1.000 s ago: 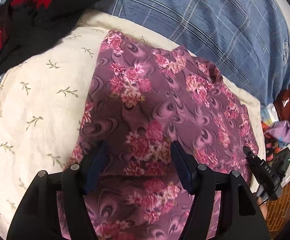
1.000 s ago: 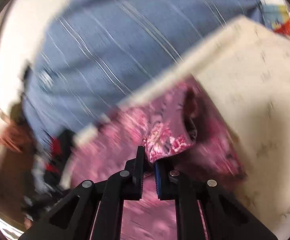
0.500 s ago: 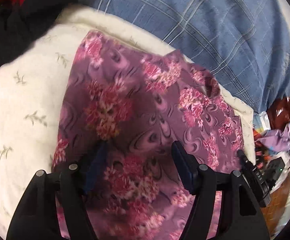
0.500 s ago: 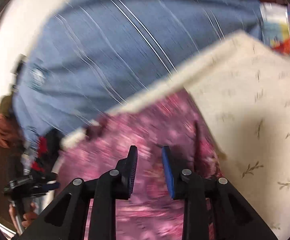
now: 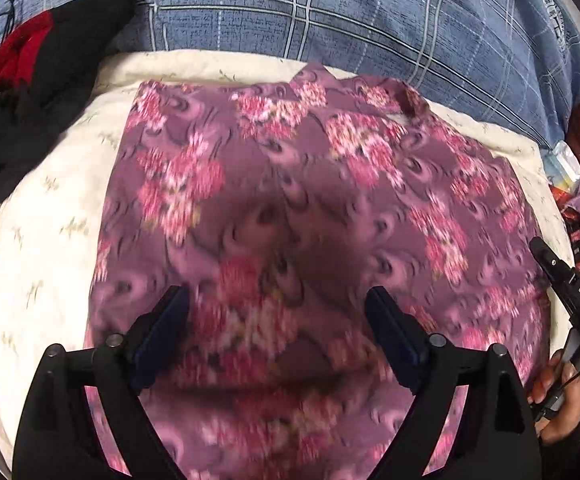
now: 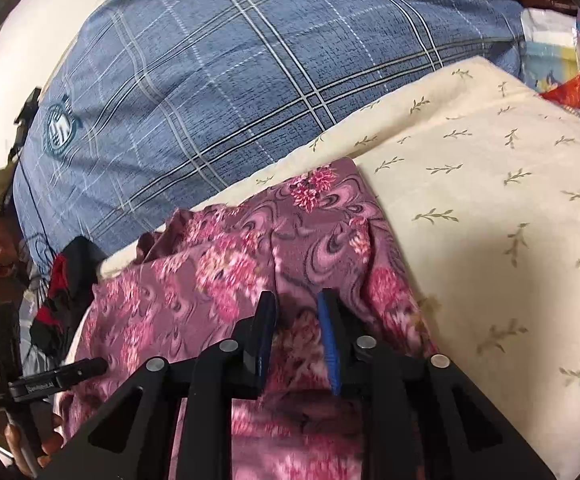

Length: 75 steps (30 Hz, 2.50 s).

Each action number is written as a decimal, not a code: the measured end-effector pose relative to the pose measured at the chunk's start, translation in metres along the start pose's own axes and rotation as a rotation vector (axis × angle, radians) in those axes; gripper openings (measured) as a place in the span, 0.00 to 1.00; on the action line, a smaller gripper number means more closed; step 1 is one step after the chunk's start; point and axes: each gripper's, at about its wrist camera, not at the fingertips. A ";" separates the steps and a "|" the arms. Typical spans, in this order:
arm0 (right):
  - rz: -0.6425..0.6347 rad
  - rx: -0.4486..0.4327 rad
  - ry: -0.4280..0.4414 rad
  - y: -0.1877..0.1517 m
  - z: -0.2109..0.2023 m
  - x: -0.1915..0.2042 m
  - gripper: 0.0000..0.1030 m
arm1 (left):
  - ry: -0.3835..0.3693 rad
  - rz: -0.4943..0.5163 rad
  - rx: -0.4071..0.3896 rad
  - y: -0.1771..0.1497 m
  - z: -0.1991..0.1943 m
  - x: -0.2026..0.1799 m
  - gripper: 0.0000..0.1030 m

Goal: Fold small clothes

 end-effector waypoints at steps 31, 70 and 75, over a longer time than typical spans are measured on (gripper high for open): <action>0.085 0.111 0.032 -0.136 -0.201 -0.097 0.52 | -0.263 -0.264 0.125 -0.222 -0.114 0.095 0.87; 0.263 0.020 0.503 -0.058 -0.174 -0.052 0.07 | -0.680 -0.446 -0.018 -0.124 -0.134 0.101 0.05; 0.355 -0.027 0.498 -0.019 -0.122 -0.050 0.07 | -0.611 -0.498 -0.066 -0.062 -0.103 0.122 0.05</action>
Point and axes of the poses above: each gripper's, at about its wrist camera, not at the fingertips, and z roughly the way its jaws point, x to its left, y to its top, and after that the axes turned 8 degrees about -x, right-handed
